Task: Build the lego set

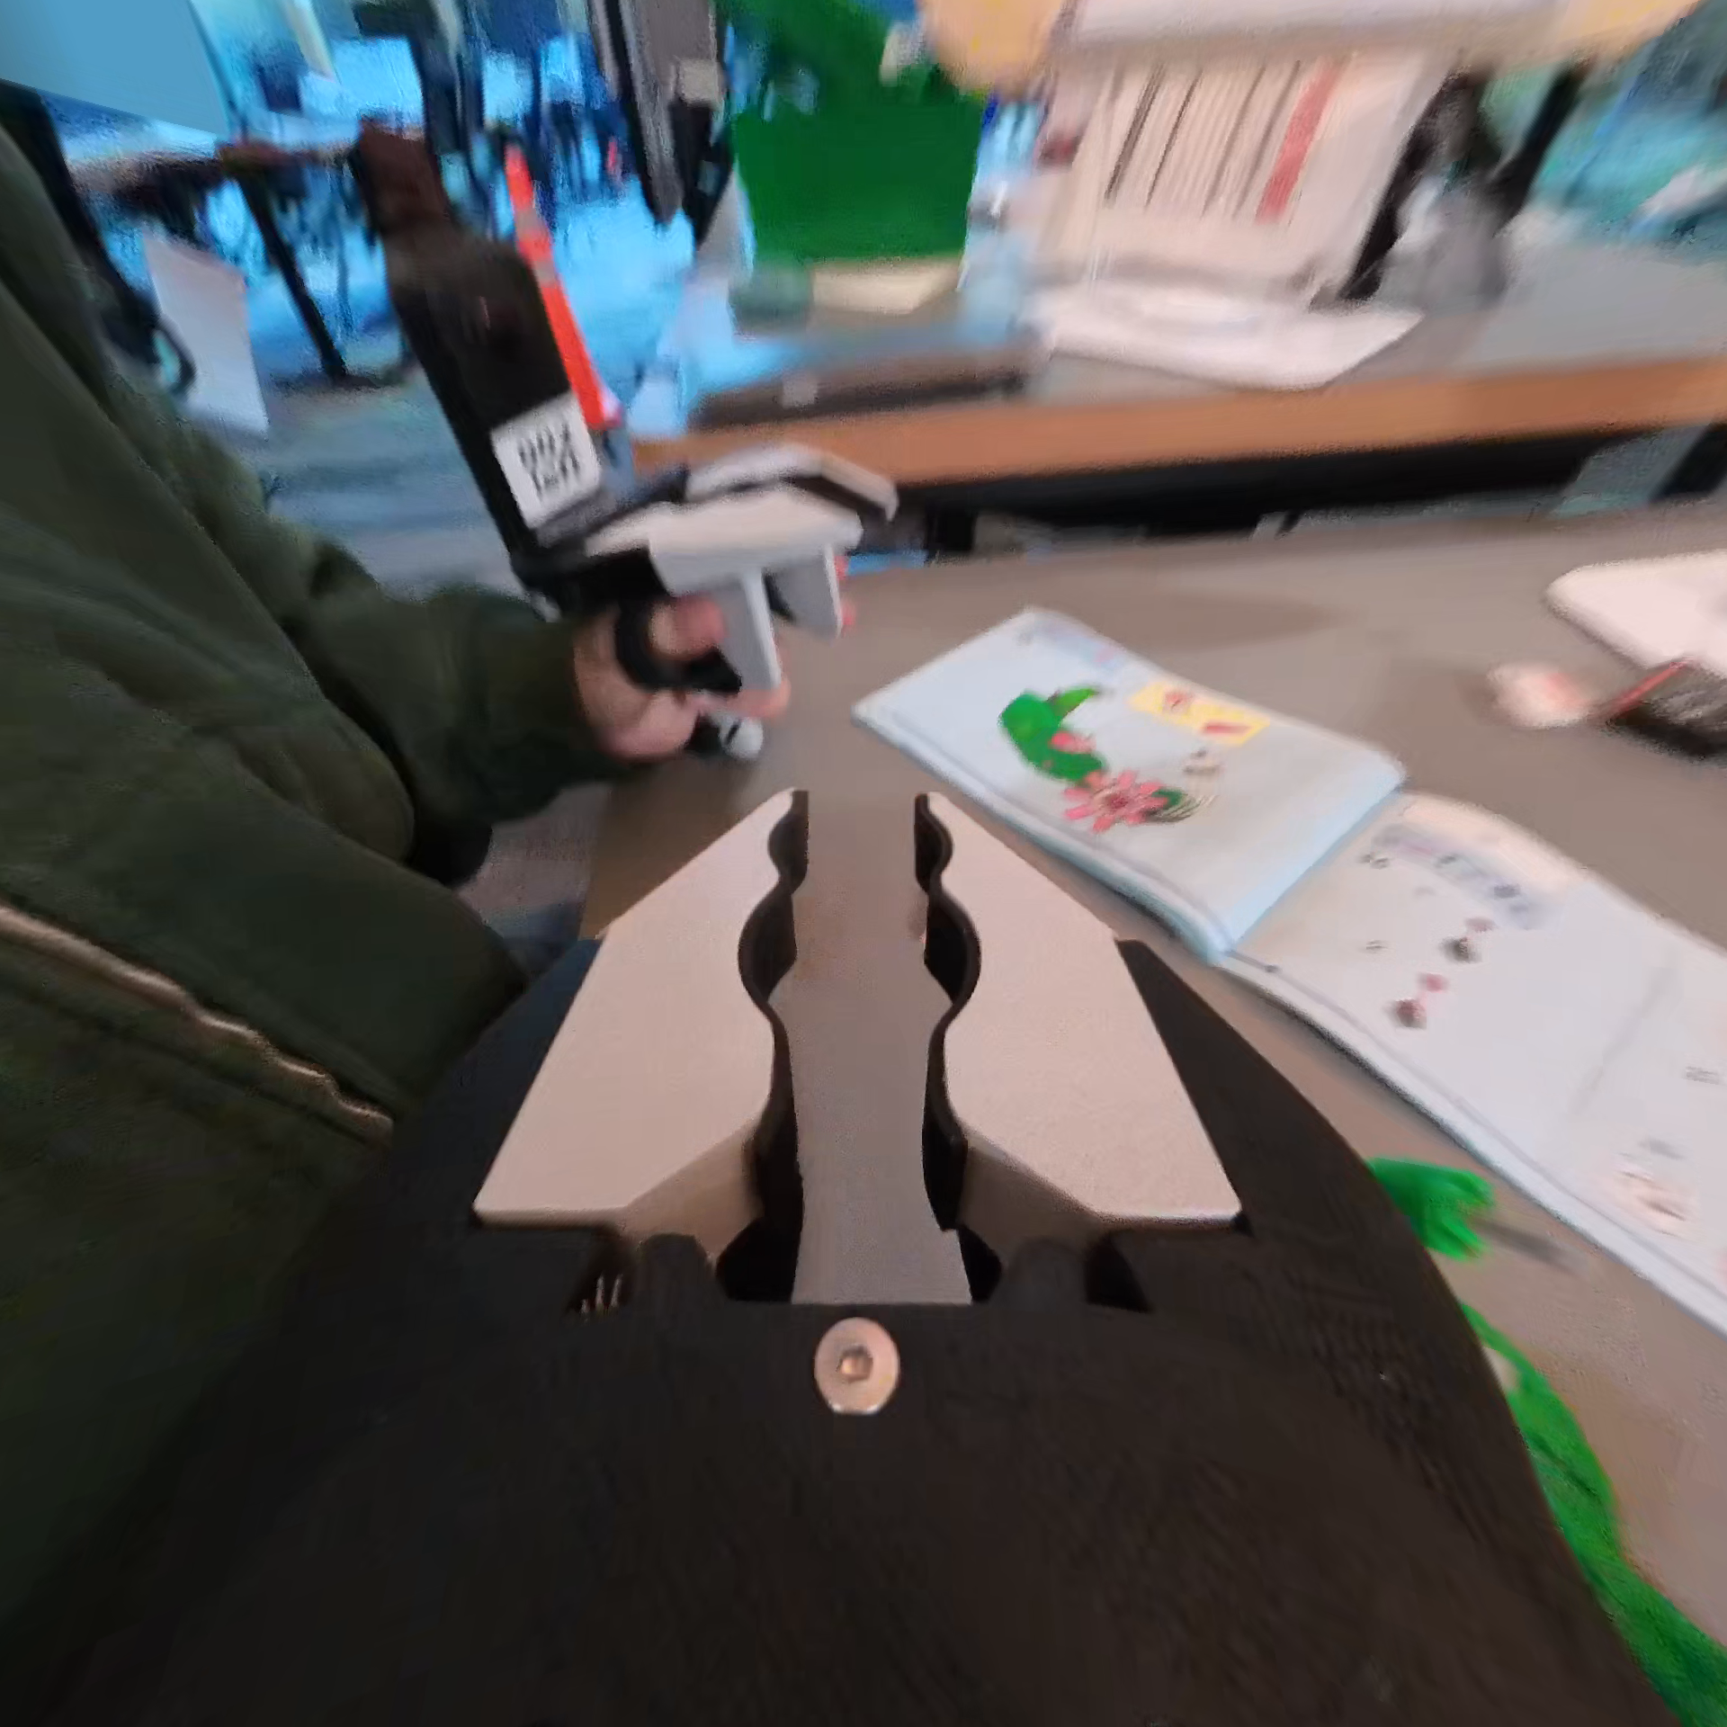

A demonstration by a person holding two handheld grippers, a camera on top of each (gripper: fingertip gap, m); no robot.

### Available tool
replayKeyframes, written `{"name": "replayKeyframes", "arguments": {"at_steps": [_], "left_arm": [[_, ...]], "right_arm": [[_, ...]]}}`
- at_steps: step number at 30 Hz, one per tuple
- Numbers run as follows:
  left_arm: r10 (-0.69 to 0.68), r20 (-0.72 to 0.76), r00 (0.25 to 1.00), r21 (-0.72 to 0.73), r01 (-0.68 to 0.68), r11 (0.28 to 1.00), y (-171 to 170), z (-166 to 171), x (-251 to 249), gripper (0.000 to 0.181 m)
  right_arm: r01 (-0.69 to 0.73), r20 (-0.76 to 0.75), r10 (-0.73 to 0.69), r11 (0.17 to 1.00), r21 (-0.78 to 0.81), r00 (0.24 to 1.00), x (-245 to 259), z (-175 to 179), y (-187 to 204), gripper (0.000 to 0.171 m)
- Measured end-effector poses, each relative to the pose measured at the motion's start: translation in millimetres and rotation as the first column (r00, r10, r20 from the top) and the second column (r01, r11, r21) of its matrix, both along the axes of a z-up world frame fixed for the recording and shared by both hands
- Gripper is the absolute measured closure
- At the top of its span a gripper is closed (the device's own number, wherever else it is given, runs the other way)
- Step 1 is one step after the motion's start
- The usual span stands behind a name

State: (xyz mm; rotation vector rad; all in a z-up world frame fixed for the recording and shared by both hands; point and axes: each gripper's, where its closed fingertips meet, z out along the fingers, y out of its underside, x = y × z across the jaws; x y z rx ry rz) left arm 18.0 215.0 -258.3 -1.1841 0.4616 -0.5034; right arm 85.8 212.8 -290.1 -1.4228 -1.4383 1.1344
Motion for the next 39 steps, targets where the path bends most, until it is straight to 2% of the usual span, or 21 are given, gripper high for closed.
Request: {"name": "replayKeyframes", "arguments": {"at_steps": [2,3,7,9,11,15,18,22,26,29,33,39], "left_arm": [[0.002,-0.002,1.0,0.001,-0.002,1.0,-0.1,-0.1,0.1,0.175],[0.004,-0.003,1.0,0.002,-0.004,1.0,0.1,0.0,-0.1,0.175],[0.014,0.005,1.0,-0.003,-0.014,1.0,1.5,0.2,-2.1,0.174],[0.031,0.008,0.999,-0.007,-0.03,1.0,3.3,0.2,-4.3,0.173],[0.067,0.001,0.998,-0.002,-0.067,0.998,5.2,0.1,-7.4,0.173],[0.158,-0.019,0.987,-0.002,-0.158,0.987,9.5,-1.1,-12.8,0.175],[0.215,-0.045,0.976,0.006,-0.215,0.977,11.9,-2.2,-13.5,0.176],[0.244,-0.046,0.969,-0.009,-0.244,0.97,16.4,-3.5,-16.1,0.176],[0.251,-0.038,0.967,-0.022,-0.252,0.967,19.1,-4.0,-18.6,0.177],[0.259,-0.04,0.965,-0.024,-0.26,0.965,21.5,-4.2,-19.6,0.178],[0.254,-0.049,0.966,-0.024,-0.255,0.967,23.2,-4.9,-17.9,0.179],[0.243,-0.053,0.969,-0.027,-0.244,0.969,24.0,-5.5,-16.5,0.181]], "right_arm": [[0.1,-0.125,-0.095,0.994,0.039,0.988,33.5,34.3,17.6,0.151],[0.194,-0.166,-0.179,0.978,0.08,0.97,55.0,47.5,32.7,0.151],[0.602,-0.215,-0.566,0.777,0.183,0.796,162.9,76.0,97.5,0.152],[0.721,-0.191,-0.695,0.674,0.161,0.693,210.6,79.6,115.5,0.151],[0.767,-0.181,-0.746,0.627,0.134,0.641,237.7,83.5,124.6,0.151],[0.739,-0.022,-0.755,0.635,0.224,0.655,250.8,67.8,147.6,0.152],[0.66,0.158,-0.707,0.702,0.266,0.689,243.2,42.2,178.2,0.154],[0.529,0.387,-0.519,0.844,0.089,0.762,214.6,-11.7,214.2,0.156],[0.469,0.551,-0.369,0.882,-0.047,0.749,205.0,-59.4,234.9,0.156],[0.503,0.595,-0.309,0.843,-0.189,0.742,198.6,-78.1,238.4,0.156],[0.535,0.582,-0.296,0.792,-0.293,0.757,190.9,-88.5,239.8,0.155],[0.539,0.588,-0.307,0.799,-0.269,0.748,189.4,-94.9,239.9,0.154]]}}
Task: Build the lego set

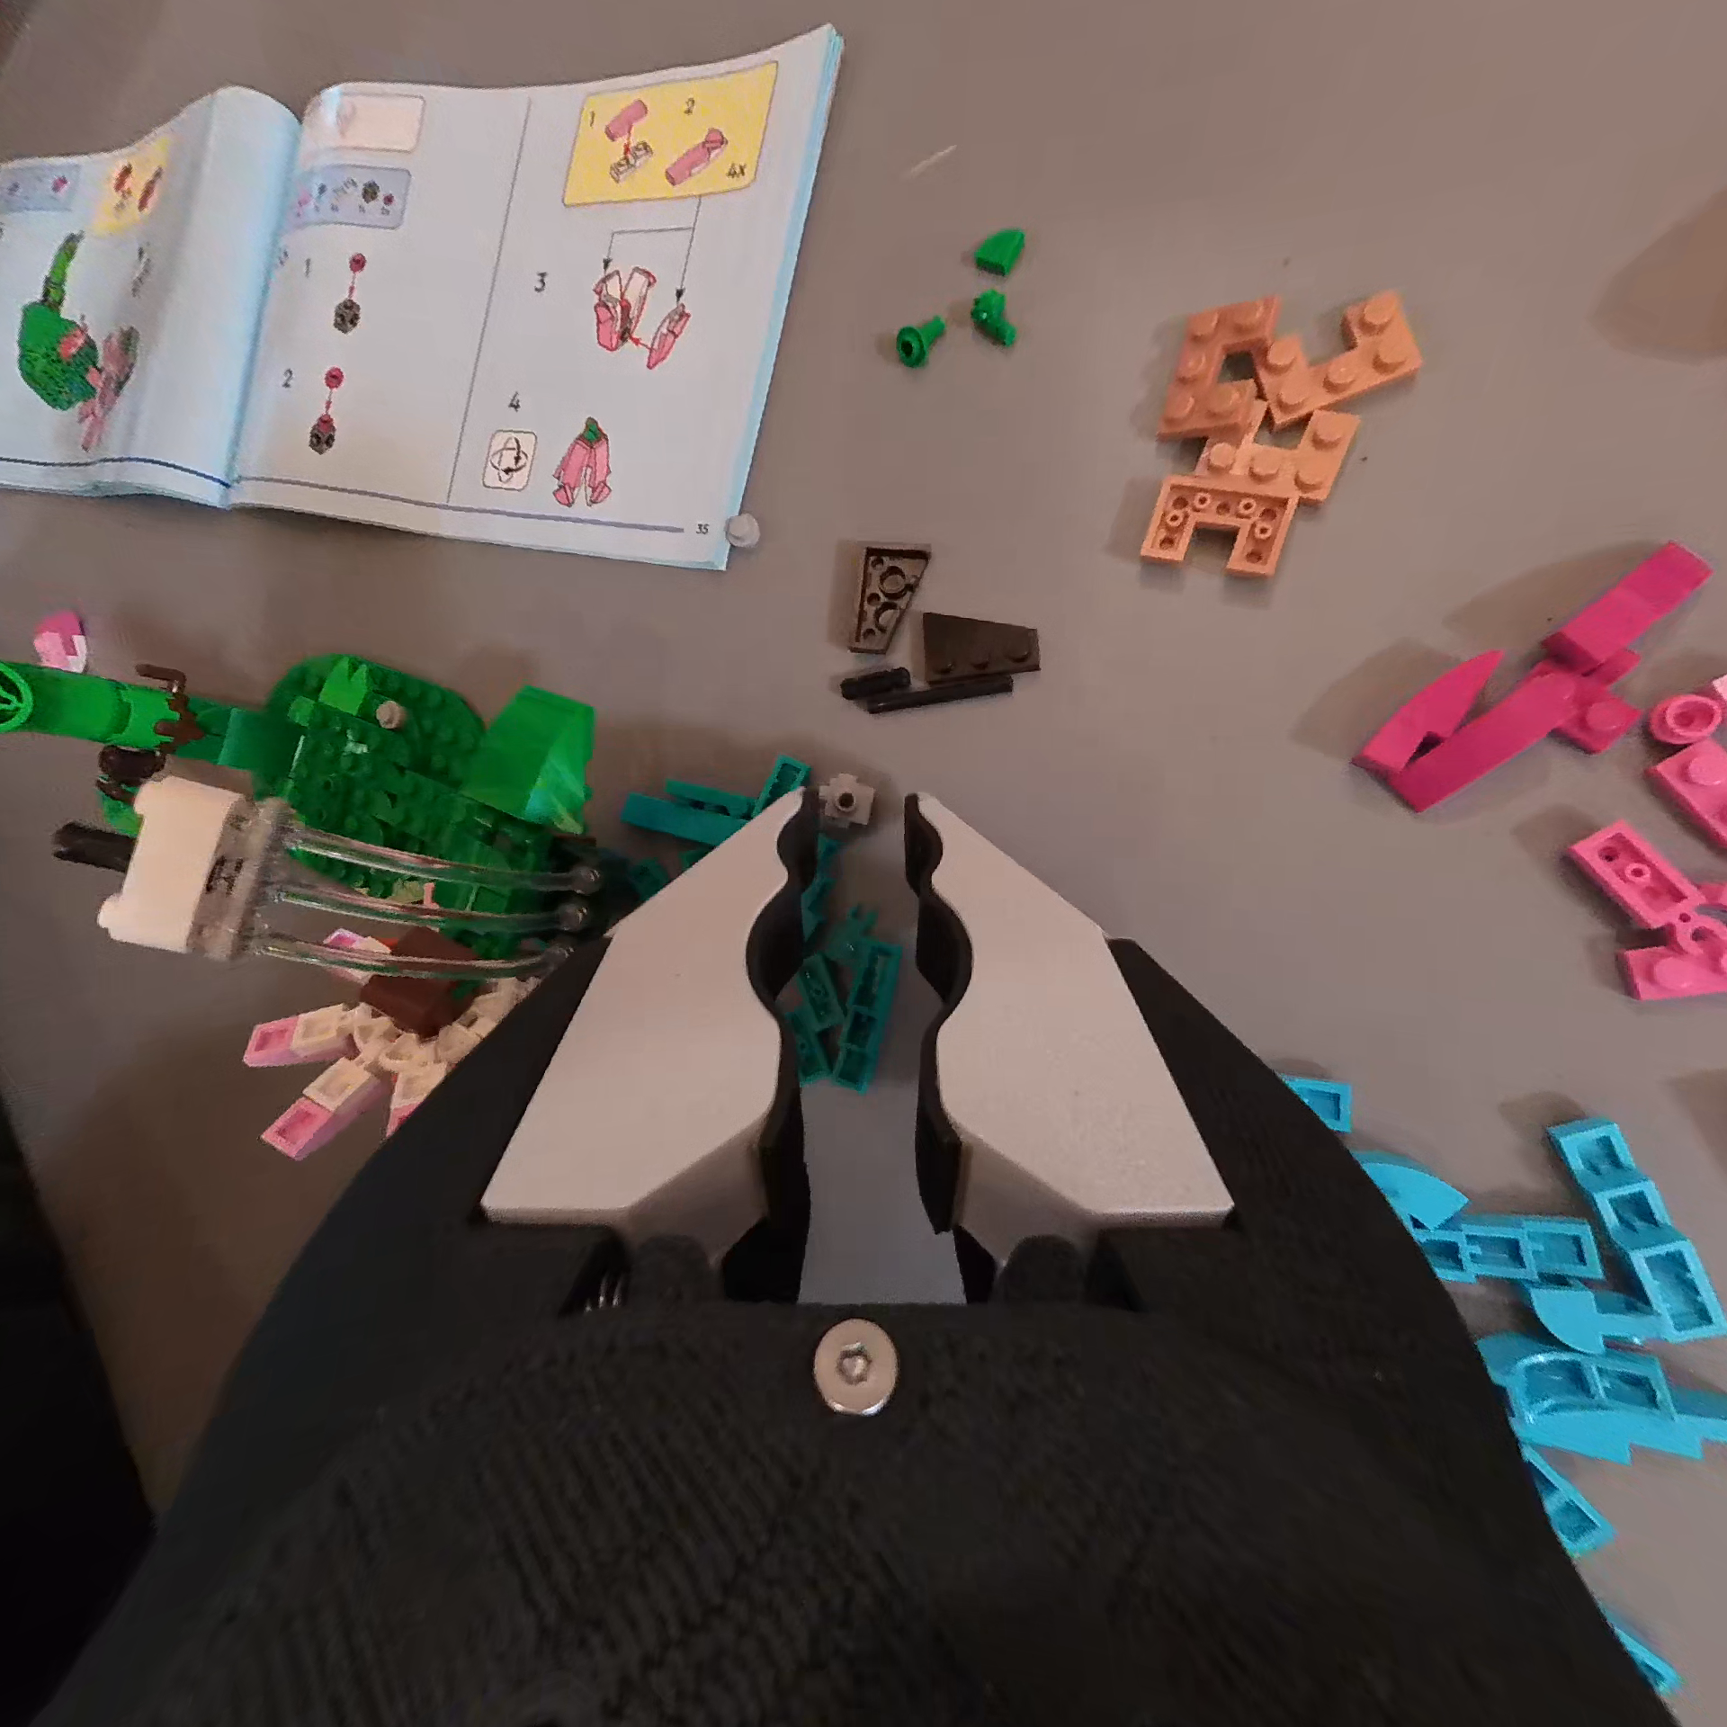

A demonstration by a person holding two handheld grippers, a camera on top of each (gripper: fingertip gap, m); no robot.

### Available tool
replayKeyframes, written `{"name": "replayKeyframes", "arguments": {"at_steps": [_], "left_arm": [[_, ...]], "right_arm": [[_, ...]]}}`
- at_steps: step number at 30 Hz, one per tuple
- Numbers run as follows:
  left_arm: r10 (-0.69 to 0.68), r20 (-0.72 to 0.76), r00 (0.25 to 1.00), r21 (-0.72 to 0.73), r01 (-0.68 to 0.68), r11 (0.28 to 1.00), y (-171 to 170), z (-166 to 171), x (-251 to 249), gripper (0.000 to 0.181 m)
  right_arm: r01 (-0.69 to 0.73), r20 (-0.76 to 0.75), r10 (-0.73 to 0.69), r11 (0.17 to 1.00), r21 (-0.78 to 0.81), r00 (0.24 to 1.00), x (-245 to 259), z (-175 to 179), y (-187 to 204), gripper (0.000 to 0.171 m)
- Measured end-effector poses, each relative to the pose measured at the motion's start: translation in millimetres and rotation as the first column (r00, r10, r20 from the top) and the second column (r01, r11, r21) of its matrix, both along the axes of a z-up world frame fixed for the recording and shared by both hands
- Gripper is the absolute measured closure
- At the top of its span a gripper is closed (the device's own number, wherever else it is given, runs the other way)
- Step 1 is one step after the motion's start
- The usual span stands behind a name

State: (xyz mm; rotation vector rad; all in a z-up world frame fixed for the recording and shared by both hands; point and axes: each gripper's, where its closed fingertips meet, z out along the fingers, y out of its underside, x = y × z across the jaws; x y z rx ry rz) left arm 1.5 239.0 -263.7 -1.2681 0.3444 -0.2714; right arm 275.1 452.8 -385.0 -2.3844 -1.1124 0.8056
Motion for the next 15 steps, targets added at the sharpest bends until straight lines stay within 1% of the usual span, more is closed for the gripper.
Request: {"name": "replayKeyframes", "arguments": {"at_steps": [5,11,13,15], "left_arm": [[0.002,-0.002,1.0,0.003,-0.002,1.0,-0.5,0.1,-0.3,0.181],[0.001,-0.002,1.0,0.004,-0.001,1.0,-1.3,0.2,-0.5,0.181],[0.0,-0.001,1.0,0.005,0.0,1.0,-1.6,0.3,-0.5,0.181],[0.0,0.003,1.0,0.006,0.0,1.0,-1.9,0.5,-1.2,0.181]], "right_arm": [[-0.026,0.033,0.025,0.999,0.032,0.999,-3.7,-5.2,-1.8,0.158],[-0.067,0.098,0.053,0.987,0.144,0.994,-1.2,-6.1,3.3,0.161],[-0.068,0.109,0.049,0.981,0.179,0.993,1.9,-3.7,6.6,0.16],[-0.053,0.105,0.029,0.971,0.232,0.994,6.9,7.5,11.4,0.16]]}}
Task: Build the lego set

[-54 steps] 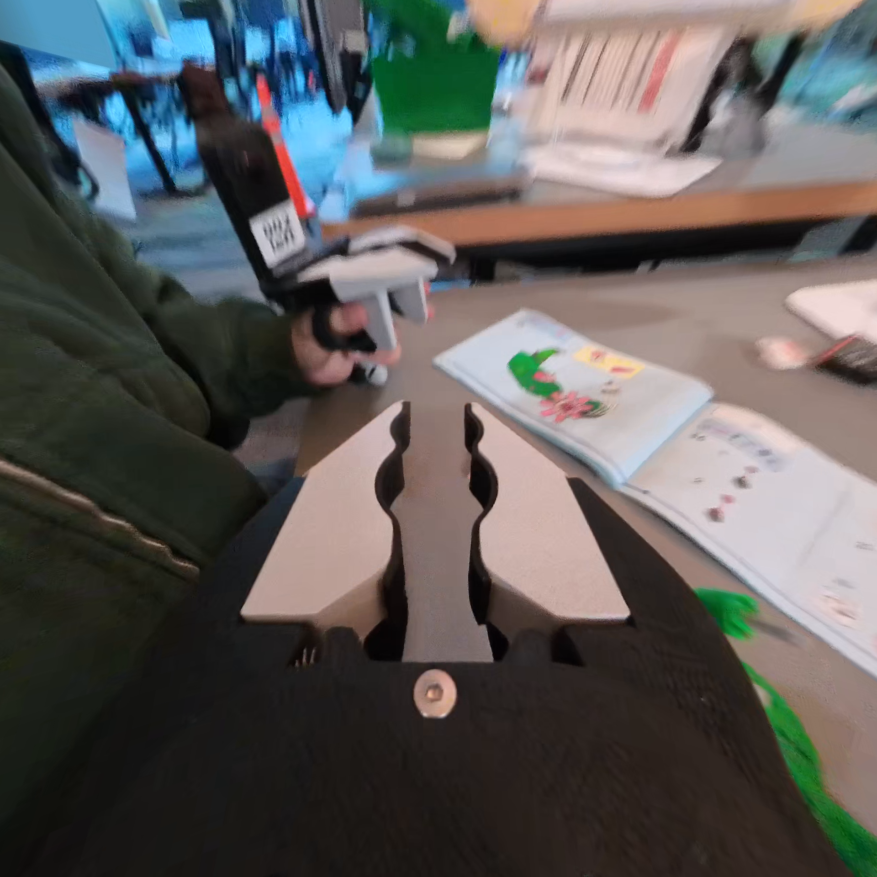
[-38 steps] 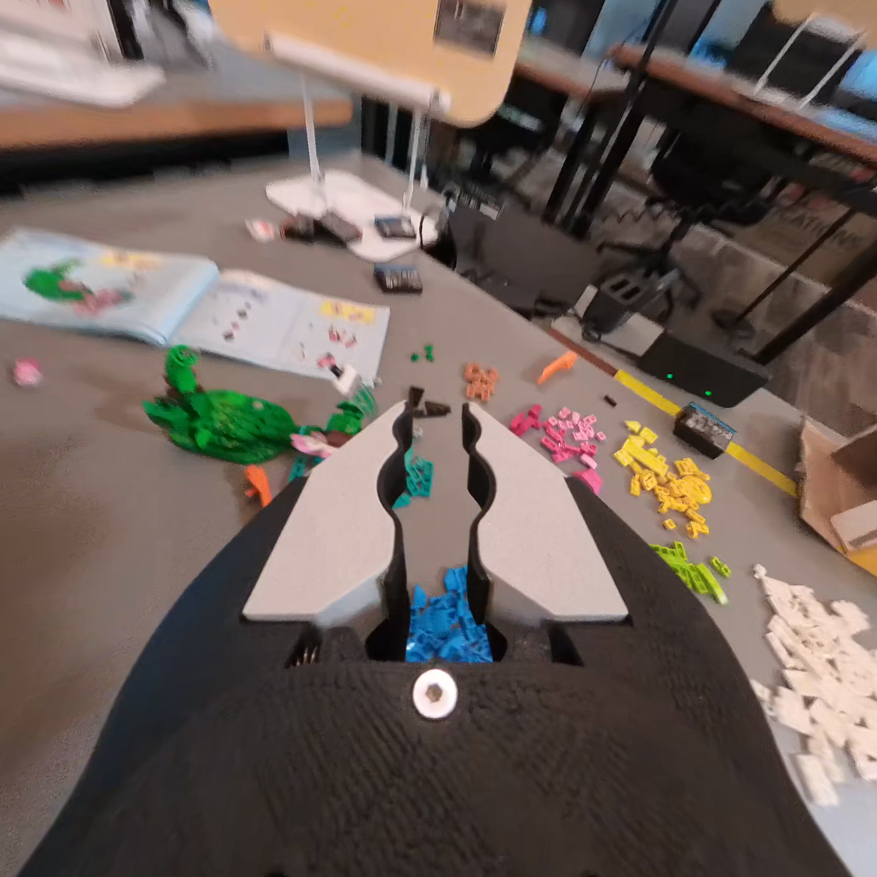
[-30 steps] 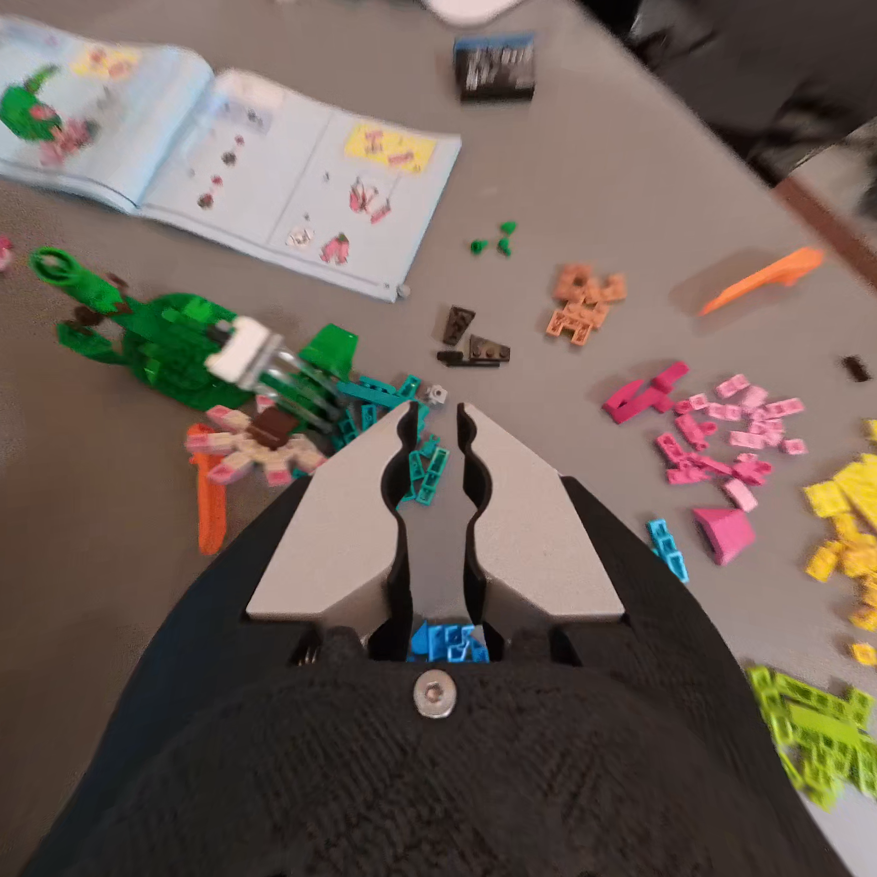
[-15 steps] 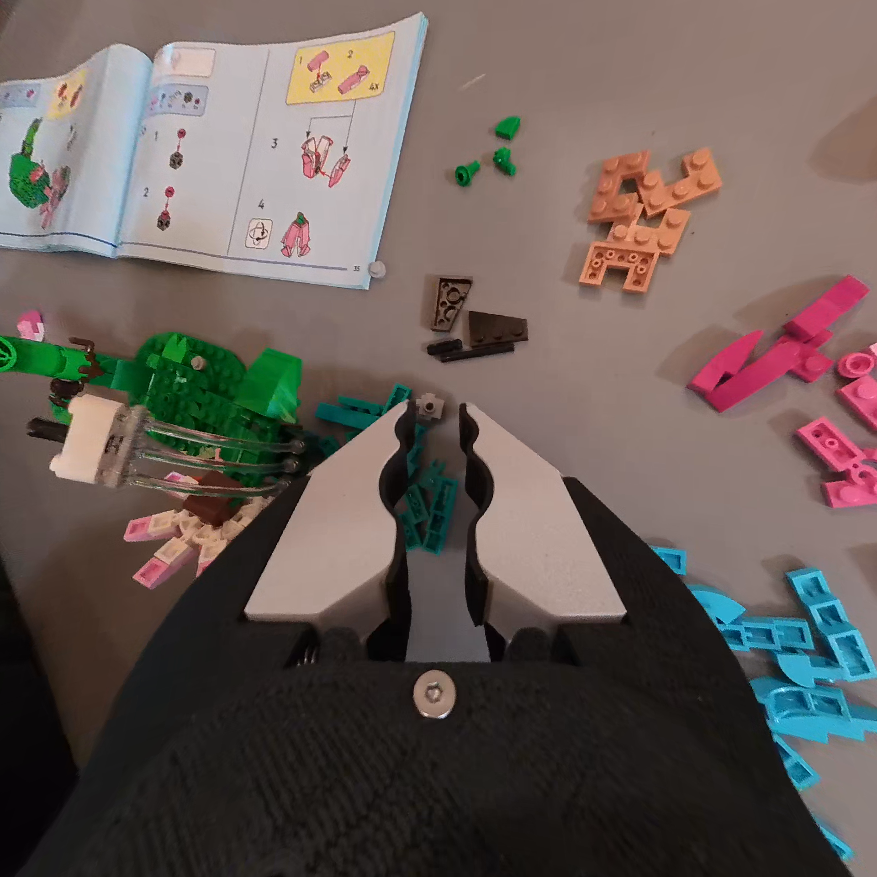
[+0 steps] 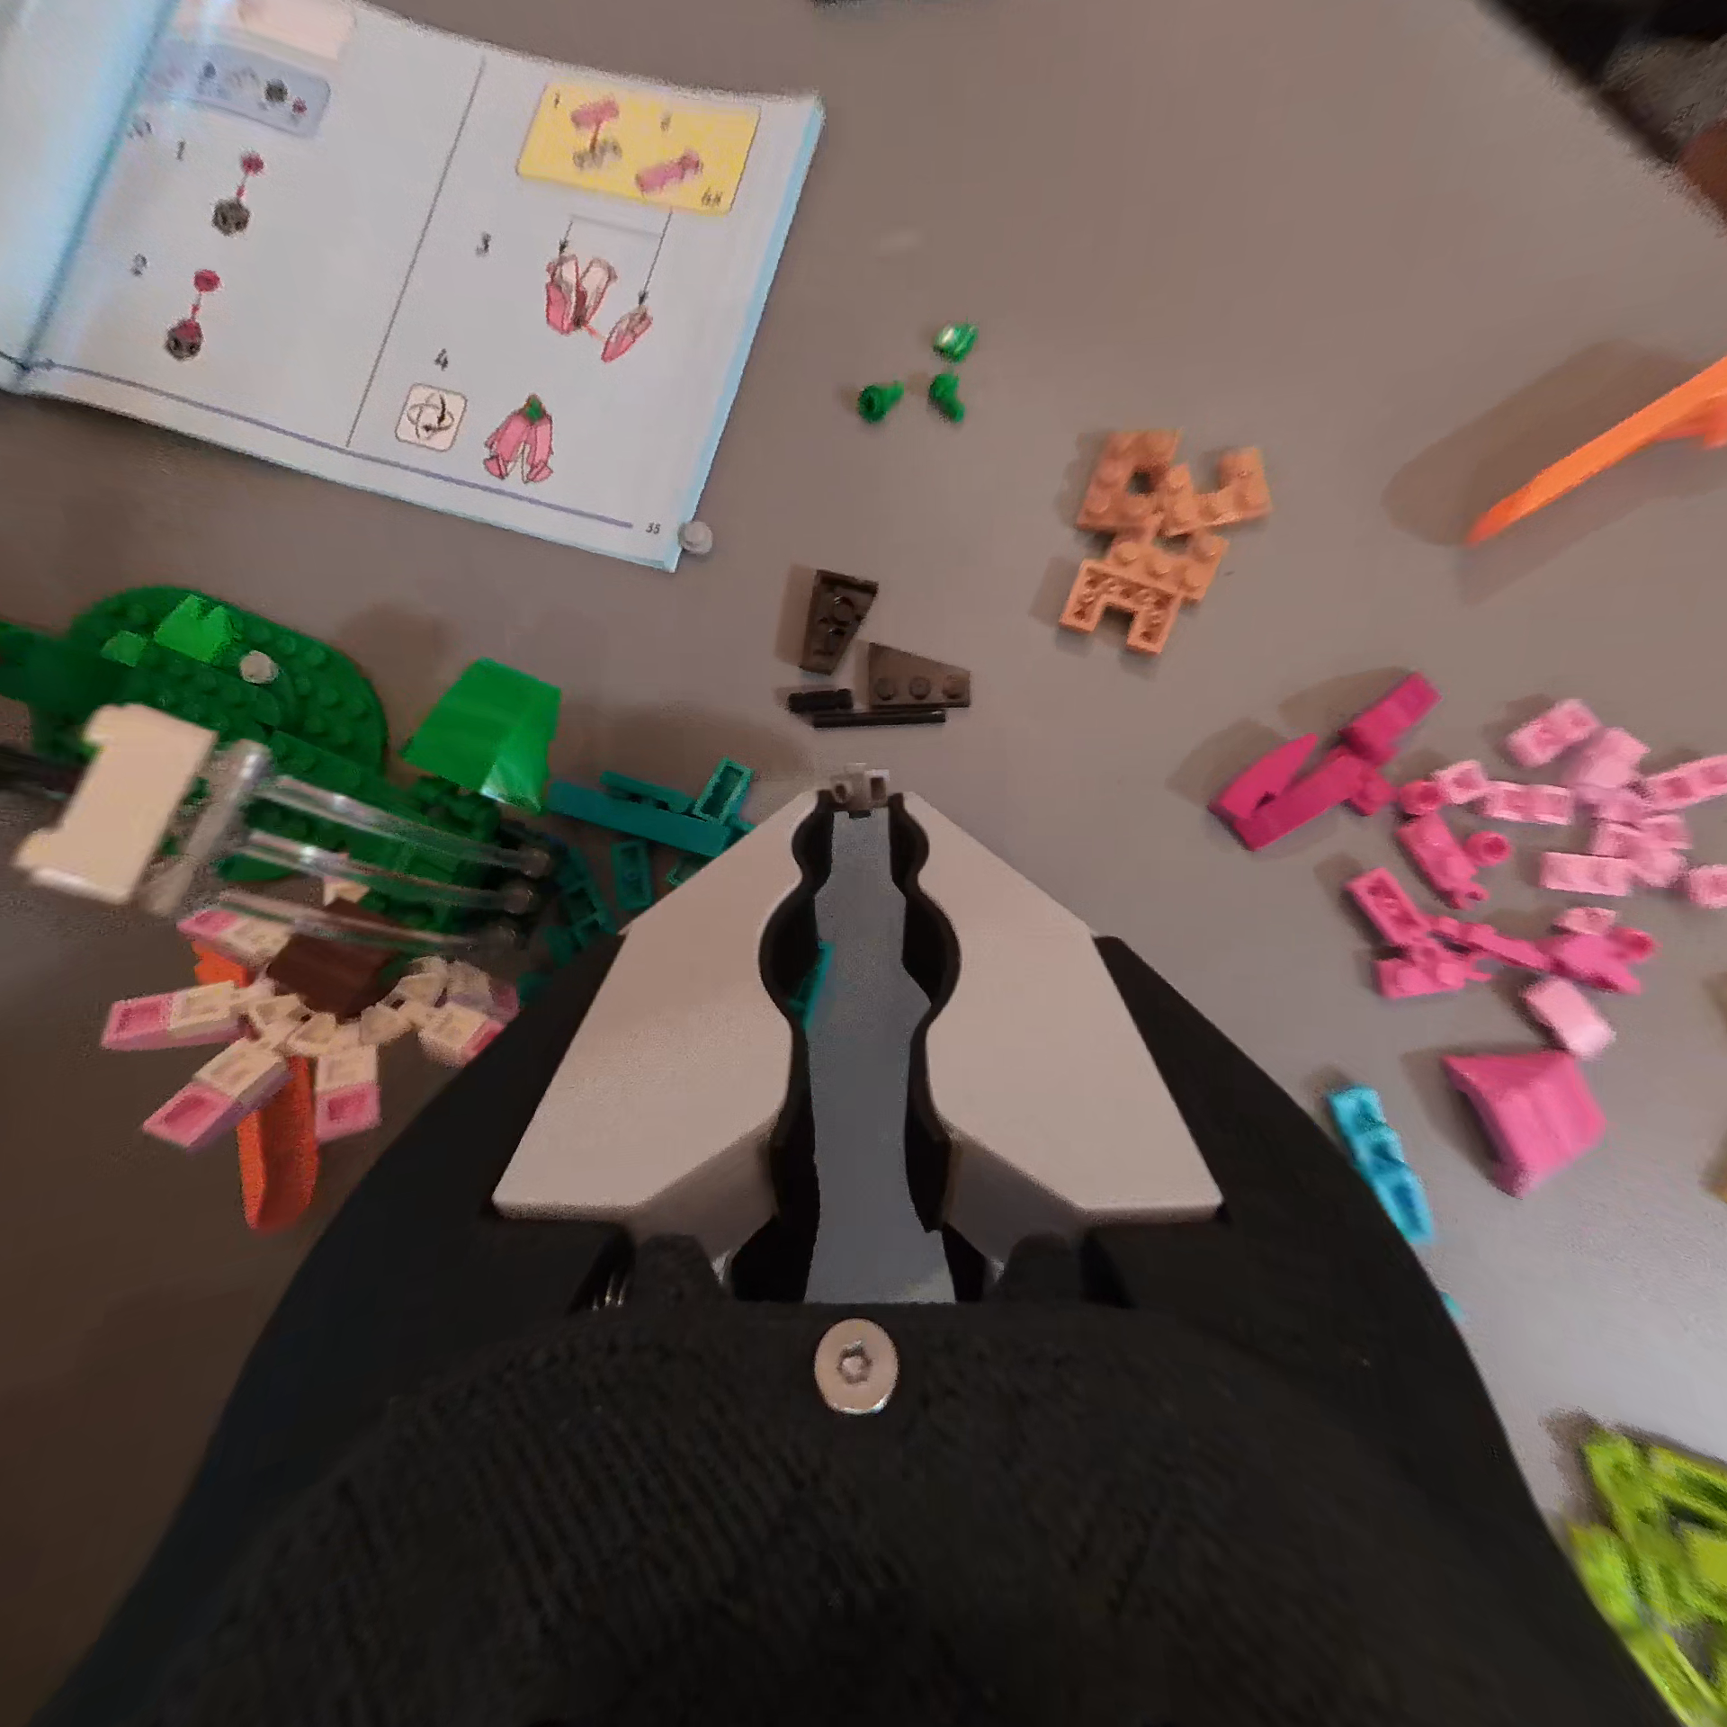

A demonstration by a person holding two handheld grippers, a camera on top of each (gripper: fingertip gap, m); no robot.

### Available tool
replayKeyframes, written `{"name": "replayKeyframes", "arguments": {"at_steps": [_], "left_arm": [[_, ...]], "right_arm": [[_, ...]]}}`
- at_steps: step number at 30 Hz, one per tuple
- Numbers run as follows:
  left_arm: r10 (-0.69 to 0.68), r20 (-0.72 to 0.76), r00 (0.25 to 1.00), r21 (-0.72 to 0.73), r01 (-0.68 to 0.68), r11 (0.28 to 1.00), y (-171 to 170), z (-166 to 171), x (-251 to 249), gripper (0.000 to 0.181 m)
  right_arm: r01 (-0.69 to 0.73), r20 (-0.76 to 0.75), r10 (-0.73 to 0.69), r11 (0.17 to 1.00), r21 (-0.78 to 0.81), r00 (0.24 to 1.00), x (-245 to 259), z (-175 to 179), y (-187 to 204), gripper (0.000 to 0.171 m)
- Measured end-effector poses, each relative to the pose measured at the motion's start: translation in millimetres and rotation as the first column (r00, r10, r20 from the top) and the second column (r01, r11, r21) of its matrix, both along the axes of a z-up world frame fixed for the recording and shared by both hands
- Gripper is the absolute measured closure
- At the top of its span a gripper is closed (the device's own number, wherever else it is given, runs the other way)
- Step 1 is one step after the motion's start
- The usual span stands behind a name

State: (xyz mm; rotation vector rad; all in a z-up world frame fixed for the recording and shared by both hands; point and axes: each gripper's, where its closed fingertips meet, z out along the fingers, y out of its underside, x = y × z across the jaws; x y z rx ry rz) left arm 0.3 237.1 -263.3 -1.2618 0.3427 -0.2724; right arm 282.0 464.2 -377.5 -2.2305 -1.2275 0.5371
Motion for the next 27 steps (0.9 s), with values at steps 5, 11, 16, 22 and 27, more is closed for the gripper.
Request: {"name": "replayKeyframes", "arguments": {"at_steps": [5,11,16,22,27], "left_arm": [[-0.003,0.01,1.0,0.004,0.003,1.0,-0.9,0.9,-1.3,0.181],[-0.008,0.012,1.0,0.01,0.008,1.0,-2.5,1.6,-1.3,0.181],[-0.014,0.014,1.0,0.013,0.014,1.0,-3.6,2.0,-1.2,0.181],[-0.028,0.021,0.999,0.017,0.027,0.999,-5.3,2.8,-1.0,0.181],[-0.061,-0.037,0.997,0.014,0.062,0.998,-6.0,-0.1,10.5,0.178]], "right_arm": [[0.019,-0.063,-0.008,0.983,0.184,0.998,17.5,62.2,-7.2,0.161],[-0.161,-0.089,0.198,0.937,0.311,0.976,5.1,118.1,-91.6,0.161],[-0.309,-0.029,0.338,0.891,0.333,0.941,-32.8,110.4,-154.9,0.161],[-0.42,0.0,0.434,0.872,0.252,0.901,-82.1,58.1,-195.2,0.161],[-0.422,-0.011,0.438,0.873,0.243,0.899,-103.8,33.7,-200.6,0.161]]}}
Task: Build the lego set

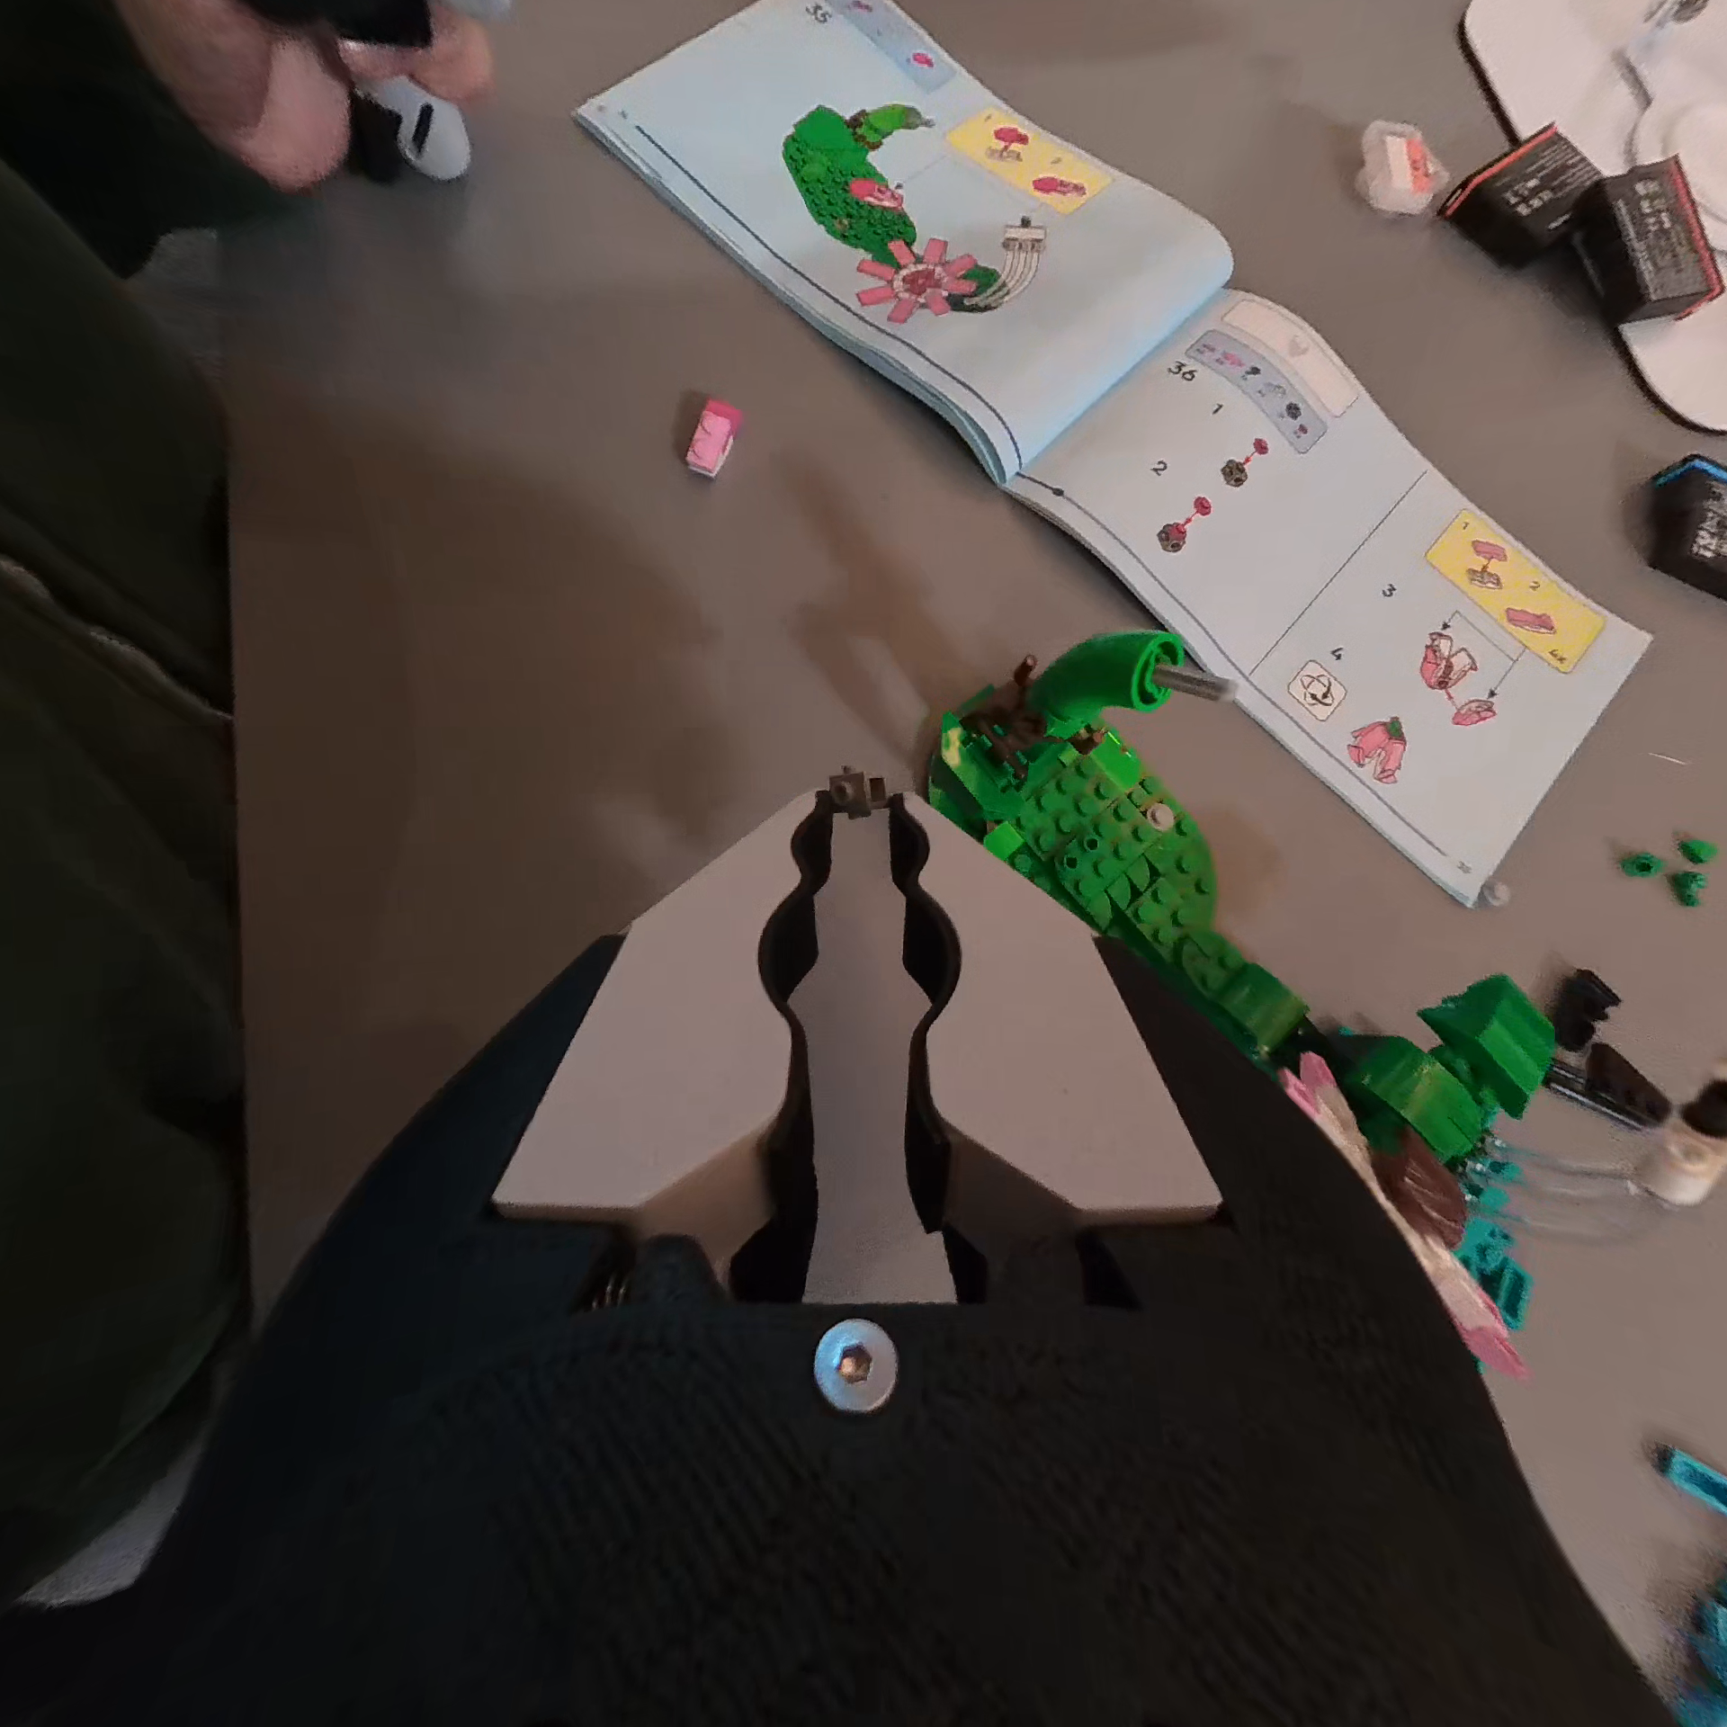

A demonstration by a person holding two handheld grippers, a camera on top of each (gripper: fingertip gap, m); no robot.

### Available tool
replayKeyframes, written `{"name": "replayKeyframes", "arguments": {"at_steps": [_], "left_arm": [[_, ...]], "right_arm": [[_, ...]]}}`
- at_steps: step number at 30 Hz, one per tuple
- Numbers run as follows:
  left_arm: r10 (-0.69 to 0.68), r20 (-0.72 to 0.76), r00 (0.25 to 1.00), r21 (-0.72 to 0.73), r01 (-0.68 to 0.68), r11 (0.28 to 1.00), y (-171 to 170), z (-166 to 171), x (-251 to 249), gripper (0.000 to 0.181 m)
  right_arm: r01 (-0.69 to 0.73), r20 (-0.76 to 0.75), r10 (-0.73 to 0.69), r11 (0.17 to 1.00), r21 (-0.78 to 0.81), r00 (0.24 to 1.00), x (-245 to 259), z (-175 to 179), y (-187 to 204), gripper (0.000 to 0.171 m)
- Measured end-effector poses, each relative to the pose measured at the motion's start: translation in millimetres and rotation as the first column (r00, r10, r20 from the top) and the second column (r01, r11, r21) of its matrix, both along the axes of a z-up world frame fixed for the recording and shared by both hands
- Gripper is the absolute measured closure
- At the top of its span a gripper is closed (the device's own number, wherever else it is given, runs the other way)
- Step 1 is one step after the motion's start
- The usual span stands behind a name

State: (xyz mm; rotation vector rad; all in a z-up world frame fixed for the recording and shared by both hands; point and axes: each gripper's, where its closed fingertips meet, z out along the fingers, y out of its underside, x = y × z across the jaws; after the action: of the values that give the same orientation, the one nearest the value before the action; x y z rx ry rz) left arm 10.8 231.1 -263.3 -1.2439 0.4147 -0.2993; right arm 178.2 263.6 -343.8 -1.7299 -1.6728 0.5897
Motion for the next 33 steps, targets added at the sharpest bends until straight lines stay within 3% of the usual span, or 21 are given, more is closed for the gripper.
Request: {"name": "replayKeyframes", "arguments": {"at_steps": [4,8,11,13,15,18,21,24,29,33], "left_arm": [[-0.144,-0.142,0.979,-0.002,0.145,0.989,-5.2,-5.7,37.3,0.169],[-0.355,-0.29,0.889,-0.092,0.343,0.935,-7.1,-14.2,89.2,0.164],[-0.529,-0.061,0.846,-0.203,0.509,0.837,-4.8,-0.7,111.2,0.158],[-0.54,0.113,0.834,-0.226,0.55,0.804,7.2,12.2,110.8,0.152],[-0.562,0.127,0.817,-0.236,0.575,0.783,10.8,14.8,113.6,0.148],[-0.53,-0.154,0.834,-0.158,0.508,0.847,5.6,8.4,120.8,0.144],[-0.403,-0.421,0.813,0.012,0.449,0.894,0.1,8.7,125.5,0.146],[-0.369,-0.429,0.824,0.109,0.453,0.885,-3.6,24.6,130.0,0.145],[-0.359,-0.425,0.831,0.146,0.454,0.879,-0.9,30.4,136.3,0.154],[-0.376,-0.401,0.835,0.164,0.469,0.868,-3.2,34.3,140.9,0.167]], "right_arm": [[-0.019,-0.01,0.02,0.998,0.063,1.0,-8.4,0.4,0.5,0.161],[-0.039,-0.097,0.052,0.99,0.137,0.994,-19.8,22.5,1.7,0.161],[-0.067,-0.165,0.106,0.973,0.222,0.981,-29.0,38.3,-0.7,0.161],[-0.081,-0.234,0.138,0.968,0.239,0.962,-35.4,47.7,-5.3,0.161],[-0.085,-0.309,0.135,0.982,0.169,0.941,-40.2,54.0,-10.7,0.161],[-0.128,-0.511,0.023,0.977,-0.172,0.859,-44.7,75.7,-20.8,0.161],[-0.249,-0.609,-0.142,0.822,-0.511,0.781,-42.5,96.1,-26.1,0.161],[-0.334,-0.606,-0.263,0.64,-0.692,0.751,-41.7,103.3,-28.8,0.161],[-0.487,-0.626,-0.386,0.402,-0.775,0.677,-40.6,116.0,-35.5,0.161],[-0.553,-0.625,-0.426,0.294,-0.779,0.654,-38.5,117.8,-39.6,0.161]]}}
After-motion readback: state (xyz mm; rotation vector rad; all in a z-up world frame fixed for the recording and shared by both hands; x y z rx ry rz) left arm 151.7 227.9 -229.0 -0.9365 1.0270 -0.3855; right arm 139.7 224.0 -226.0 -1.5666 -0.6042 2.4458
